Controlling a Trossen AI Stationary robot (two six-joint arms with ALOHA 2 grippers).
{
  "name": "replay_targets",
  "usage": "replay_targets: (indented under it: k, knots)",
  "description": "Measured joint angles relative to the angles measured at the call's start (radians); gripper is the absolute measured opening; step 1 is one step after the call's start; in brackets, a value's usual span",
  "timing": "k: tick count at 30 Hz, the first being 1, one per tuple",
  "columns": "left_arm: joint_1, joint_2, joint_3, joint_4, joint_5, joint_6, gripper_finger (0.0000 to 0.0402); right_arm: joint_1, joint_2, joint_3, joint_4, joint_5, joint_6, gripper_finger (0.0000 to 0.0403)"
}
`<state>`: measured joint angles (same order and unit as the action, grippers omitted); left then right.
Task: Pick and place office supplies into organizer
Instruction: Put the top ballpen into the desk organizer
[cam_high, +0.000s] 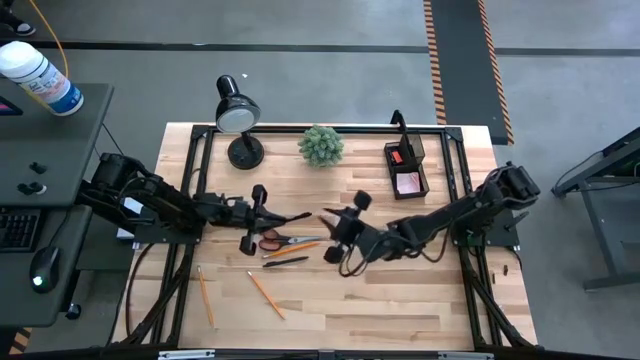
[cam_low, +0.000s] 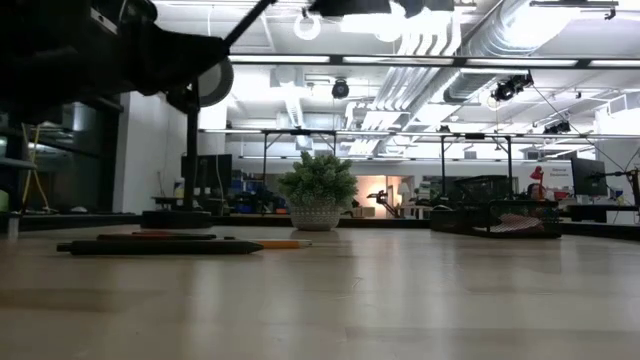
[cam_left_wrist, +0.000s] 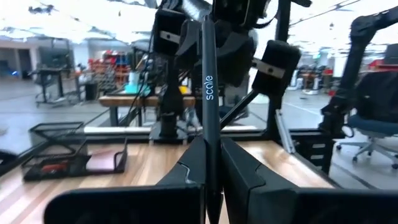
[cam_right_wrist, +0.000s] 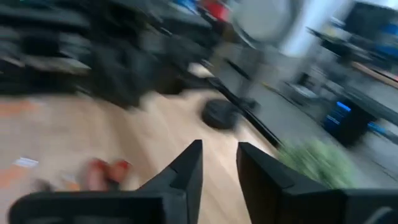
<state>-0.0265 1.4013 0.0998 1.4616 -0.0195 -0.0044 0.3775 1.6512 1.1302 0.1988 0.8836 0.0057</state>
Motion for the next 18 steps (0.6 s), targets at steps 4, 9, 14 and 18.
replay_targets:
  k: [4,9,14,18]
  knots:
    - [0.0,-0.001,0.0,0.011,0.032,0.017,0.0008,-0.019,-0.004,0.0,0.105,-0.146,-0.094,0.0119]
    - [0.0,-0.001,0.0,0.04,0.073,0.033,0.0006,-0.053,-0.004,0.0,0.12,-0.292,-0.061,0.0137]
    - [0.0,-0.001,0.0,0.069,0.106,0.049,0.0007,-0.077,-0.004,0.0,0.148,-0.373,-0.047,0.0149]
    - [0.0,-0.001,0.0,0.073,0.106,0.06,0.0006,-0.091,-0.004,0.0,0.24,-0.504,-0.049,0.0152]
